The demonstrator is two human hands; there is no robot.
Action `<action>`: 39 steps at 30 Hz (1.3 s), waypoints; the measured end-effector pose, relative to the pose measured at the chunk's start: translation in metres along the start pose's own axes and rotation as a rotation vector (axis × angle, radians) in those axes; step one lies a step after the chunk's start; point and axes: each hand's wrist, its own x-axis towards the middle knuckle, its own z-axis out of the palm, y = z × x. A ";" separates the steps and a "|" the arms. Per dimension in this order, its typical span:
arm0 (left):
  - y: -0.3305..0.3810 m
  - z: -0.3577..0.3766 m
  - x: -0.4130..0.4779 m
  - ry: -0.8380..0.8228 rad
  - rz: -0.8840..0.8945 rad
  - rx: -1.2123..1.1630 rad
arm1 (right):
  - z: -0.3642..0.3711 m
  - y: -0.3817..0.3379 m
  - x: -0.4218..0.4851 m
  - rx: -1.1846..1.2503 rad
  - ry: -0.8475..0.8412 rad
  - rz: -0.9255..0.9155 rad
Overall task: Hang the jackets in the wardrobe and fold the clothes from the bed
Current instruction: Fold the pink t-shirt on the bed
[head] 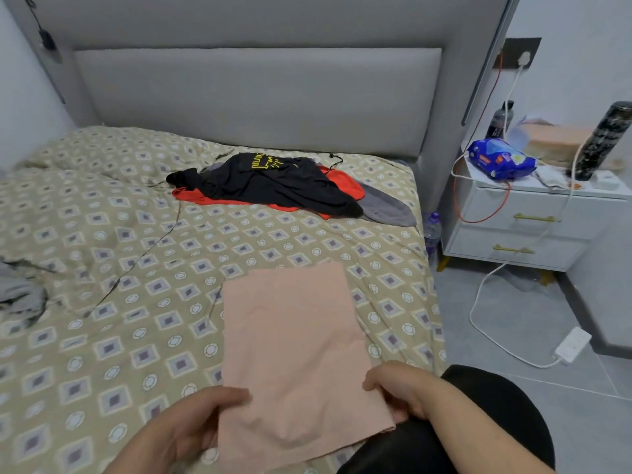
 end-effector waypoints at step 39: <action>0.066 -0.006 0.007 0.124 0.430 -0.640 | -0.015 -0.059 -0.009 1.060 -0.212 -0.470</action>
